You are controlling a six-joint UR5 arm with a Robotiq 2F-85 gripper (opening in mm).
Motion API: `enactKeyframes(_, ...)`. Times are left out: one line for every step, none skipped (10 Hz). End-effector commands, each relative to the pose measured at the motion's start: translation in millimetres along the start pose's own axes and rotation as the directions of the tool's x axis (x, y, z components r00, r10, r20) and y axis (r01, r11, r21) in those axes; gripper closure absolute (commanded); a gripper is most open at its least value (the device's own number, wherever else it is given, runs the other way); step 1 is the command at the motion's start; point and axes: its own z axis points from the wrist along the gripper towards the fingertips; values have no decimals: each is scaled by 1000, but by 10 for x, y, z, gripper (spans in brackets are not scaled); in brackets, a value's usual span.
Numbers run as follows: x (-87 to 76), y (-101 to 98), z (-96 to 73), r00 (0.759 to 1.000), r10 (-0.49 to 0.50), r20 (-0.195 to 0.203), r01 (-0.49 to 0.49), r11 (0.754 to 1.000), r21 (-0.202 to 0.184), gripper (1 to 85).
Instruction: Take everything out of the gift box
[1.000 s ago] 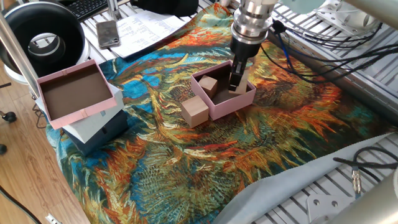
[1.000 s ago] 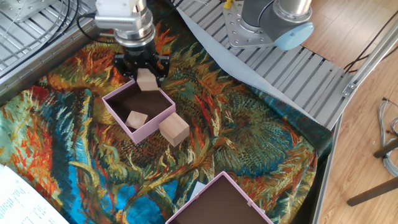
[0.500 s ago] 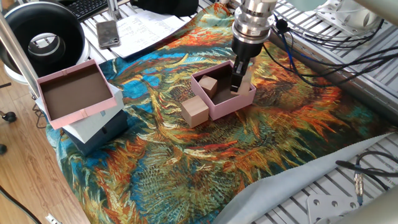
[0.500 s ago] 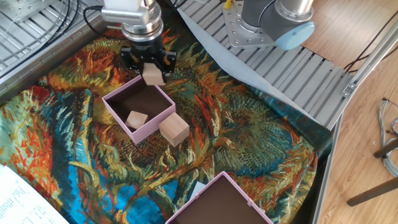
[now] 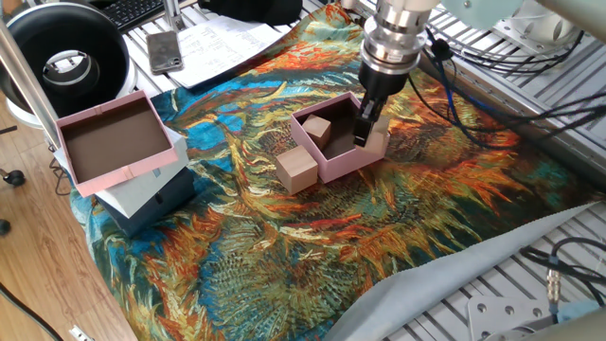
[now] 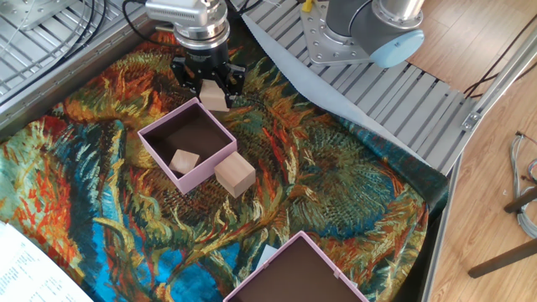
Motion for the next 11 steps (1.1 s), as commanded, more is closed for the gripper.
enactKeyframes(32, -39, 63, 999, 45, 18, -45, 999, -10, 533)
enactKeyframes(16, -79, 136, 998, 55, 37, -54, 998, -24, 537)
enactKeyframes(-12, -80, 164, 996, 69, 56, -67, 997, -40, 537)
enactKeyframes(-20, -157, 163, 996, 67, 57, -66, 998, -12, 533)
enactKeyframes(17, -193, 164, 995, 85, 44, -85, 996, 2, 643)
enactKeyframes(-67, -229, 159, 993, 87, 78, -88, 996, 12, 663)
enactKeyframes(-201, -270, 144, 989, 74, 130, -78, 997, 25, 583)
enactKeyframes(-241, -227, 140, 986, 85, 144, -87, 996, 6, 537)
enactKeyframes(-215, -207, 144, 986, 98, 134, -99, 995, -2, 540)
enactKeyframes(-208, -225, 144, 985, 108, 131, -109, 994, 3, 557)
enactKeyframes(-143, -199, 144, 984, 124, 126, -125, 992, 0, 557)
